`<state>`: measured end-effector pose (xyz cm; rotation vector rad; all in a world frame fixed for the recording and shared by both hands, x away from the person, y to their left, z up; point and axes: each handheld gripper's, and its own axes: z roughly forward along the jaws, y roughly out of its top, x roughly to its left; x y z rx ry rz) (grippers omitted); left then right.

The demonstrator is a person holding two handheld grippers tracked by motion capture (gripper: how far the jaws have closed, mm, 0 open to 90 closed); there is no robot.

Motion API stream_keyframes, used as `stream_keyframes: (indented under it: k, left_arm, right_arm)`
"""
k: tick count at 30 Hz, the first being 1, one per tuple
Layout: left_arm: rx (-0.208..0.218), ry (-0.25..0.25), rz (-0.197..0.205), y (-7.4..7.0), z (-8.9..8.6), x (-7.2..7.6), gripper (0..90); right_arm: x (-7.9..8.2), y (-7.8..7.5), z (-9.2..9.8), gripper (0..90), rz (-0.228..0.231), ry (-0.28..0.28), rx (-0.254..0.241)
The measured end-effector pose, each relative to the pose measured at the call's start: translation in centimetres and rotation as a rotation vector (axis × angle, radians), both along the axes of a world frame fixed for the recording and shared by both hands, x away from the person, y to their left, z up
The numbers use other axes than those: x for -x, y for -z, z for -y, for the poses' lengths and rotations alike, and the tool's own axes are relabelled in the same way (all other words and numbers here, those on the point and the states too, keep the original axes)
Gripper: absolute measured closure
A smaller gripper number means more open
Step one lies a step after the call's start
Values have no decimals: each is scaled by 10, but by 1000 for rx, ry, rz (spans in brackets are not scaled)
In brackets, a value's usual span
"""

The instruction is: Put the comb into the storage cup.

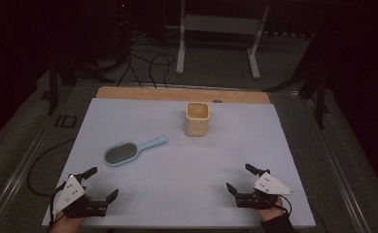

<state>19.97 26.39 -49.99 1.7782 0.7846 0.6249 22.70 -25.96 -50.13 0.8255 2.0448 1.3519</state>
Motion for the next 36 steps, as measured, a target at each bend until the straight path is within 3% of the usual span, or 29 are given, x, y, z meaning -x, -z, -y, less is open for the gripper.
stream_keyframes:
  k: [7, 17, 24, 30, 36]
  left_arm:
    - [-15, 18, -23, -2, 5, 0, 0]
    - [8, 51, -39, -28, 9, -5, 0]
    - [10, 75, -28, -59, 12, -16, 0]
    - [25, 83, -48, -70, 15, -29, 0]
    - [11, 85, -71, -76, 19, -45, 0]
  right_arm:
    - [2, -1, -2, 86, 13, 0, 5]
    - [2, -3, -3, 86, 23, 1, 11]
    - [3, -3, -3, 86, 24, -1, 6]
    - [3, -3, -3, 86, 26, -1, 4]
    - [3, -4, -3, 86, 30, -4, -1]
